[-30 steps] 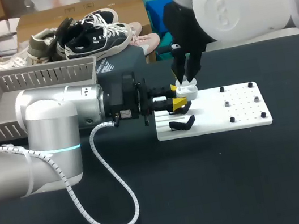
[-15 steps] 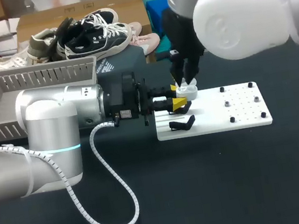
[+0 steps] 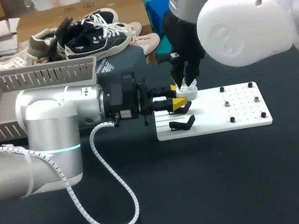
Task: Pick up each earbud case from the left stands, insert the matching earbuds, close the lid, and place the case in the box.
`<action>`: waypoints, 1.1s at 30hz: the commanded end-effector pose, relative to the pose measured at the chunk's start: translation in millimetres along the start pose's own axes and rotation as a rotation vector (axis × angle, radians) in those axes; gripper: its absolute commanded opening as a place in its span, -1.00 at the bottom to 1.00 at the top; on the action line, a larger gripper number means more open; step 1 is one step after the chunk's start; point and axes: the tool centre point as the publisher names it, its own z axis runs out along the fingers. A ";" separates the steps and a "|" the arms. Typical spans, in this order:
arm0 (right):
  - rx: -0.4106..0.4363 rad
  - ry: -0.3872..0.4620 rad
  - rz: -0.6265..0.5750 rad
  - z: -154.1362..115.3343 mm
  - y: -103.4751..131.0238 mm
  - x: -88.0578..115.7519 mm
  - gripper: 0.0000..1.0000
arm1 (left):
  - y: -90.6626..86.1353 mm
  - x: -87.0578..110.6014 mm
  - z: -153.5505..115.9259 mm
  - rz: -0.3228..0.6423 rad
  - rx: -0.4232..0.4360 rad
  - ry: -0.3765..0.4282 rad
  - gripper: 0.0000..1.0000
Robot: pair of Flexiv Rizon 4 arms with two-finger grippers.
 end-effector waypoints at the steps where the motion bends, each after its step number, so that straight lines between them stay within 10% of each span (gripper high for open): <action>1: 0.004 -0.003 0.004 3.0 -0.8 -0.1 -1.00 | 1.1 0.7 0.4 0.001 0.001 -0.002 -1.00; 25: -0.007 0.017 0.009 13.6 0.6 -3.6 -1.00 | 1.1 0.7 0.4 0.001 0.001 -0.002 -1.00; 27: -0.004 0.018 0.009 13.8 1.3 -3.6 -0.18 | 1.1 0.7 0.4 0.001 0.001 -0.002 -1.00; 33: -0.007 0.011 0.001 8.6 3.4 -2.6 0.75 | 1.1 0.7 0.4 0.001 0.001 -0.002 -1.00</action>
